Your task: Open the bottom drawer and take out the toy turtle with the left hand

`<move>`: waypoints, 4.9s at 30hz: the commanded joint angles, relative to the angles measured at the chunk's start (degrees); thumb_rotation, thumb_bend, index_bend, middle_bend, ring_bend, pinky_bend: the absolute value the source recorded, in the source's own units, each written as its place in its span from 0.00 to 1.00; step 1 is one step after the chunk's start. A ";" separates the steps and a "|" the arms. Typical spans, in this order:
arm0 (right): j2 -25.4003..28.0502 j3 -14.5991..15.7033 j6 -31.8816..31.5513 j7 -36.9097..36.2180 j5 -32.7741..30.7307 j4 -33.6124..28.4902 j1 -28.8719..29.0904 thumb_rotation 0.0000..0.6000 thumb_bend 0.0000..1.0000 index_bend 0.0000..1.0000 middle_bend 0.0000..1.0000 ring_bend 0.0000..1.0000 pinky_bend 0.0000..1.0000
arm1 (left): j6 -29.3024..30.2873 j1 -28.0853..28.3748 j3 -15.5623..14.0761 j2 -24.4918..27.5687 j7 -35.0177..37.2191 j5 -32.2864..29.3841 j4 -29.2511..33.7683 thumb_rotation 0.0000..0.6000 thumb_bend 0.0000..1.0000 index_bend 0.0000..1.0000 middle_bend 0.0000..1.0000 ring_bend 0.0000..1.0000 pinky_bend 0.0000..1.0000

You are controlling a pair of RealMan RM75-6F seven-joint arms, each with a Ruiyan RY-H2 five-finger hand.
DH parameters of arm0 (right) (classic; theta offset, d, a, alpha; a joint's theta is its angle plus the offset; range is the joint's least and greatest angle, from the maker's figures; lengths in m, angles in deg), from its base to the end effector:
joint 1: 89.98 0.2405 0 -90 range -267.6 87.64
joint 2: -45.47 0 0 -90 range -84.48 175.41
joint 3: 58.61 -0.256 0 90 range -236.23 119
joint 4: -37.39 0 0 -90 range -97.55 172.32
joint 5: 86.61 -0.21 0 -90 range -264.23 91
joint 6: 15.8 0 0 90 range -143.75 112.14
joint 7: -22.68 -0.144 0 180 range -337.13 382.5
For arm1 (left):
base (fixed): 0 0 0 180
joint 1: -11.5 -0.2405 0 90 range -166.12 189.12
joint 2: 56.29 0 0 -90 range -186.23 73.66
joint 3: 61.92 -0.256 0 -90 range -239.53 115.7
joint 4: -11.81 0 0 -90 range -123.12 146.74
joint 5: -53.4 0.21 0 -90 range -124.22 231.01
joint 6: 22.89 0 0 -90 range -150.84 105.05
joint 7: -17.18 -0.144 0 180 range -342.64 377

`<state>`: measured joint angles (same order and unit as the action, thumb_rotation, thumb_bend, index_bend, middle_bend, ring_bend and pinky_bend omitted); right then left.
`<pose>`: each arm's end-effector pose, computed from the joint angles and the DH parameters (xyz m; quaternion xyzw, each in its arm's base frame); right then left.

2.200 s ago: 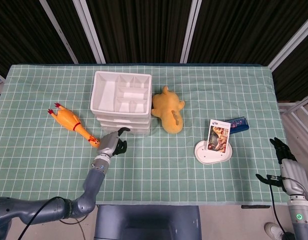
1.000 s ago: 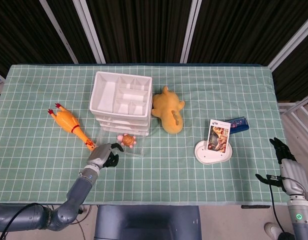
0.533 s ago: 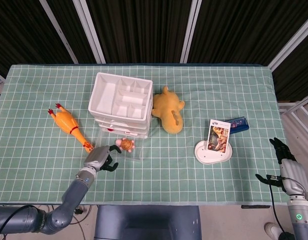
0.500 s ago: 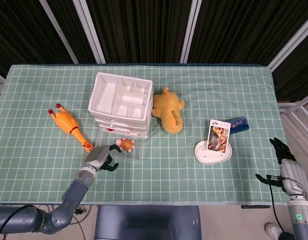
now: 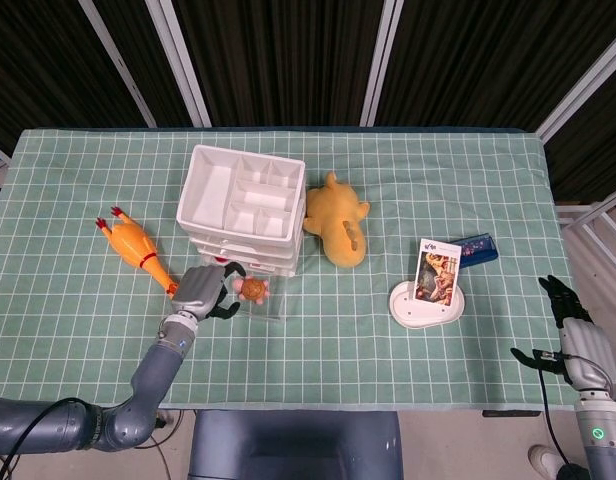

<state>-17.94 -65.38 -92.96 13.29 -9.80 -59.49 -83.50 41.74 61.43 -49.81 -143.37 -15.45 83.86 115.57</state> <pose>-0.3120 -0.2010 0.1540 0.5140 -0.5021 0.4214 0.5533 -0.1059 0.3208 -0.0141 -0.6768 -0.5205 -0.3184 0.4118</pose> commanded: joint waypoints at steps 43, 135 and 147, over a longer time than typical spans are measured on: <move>0.22 -0.09 0.38 -0.68 -0.39 -0.23 0.03 1.00 0.08 0.00 0.00 0.00 0.18 | 2.12 5.80 -4.61 -10.60 -13.19 -1.40 -15.47 1.00 0.34 0.39 1.00 1.00 1.00; 0.29 -0.23 0.03 0.22 -1.01 -1.00 -0.21 1.00 0.10 0.00 0.00 0.00 0.18 | 13.33 -12.00 -17.19 0.22 -15.84 17.59 4.72 1.00 0.29 0.43 1.00 1.00 1.00; 0.31 -0.19 -0.10 0.16 -0.72 -0.84 -0.24 1.00 0.10 0.00 0.00 0.00 0.18 | 15.31 -13.97 -15.30 1.63 -12.35 22.88 4.66 1.00 0.20 0.27 0.71 0.74 0.85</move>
<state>-17.63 -65.57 -93.05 13.46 -10.52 -60.33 -83.73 56.18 48.04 -65.40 -142.54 -28.72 105.53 119.59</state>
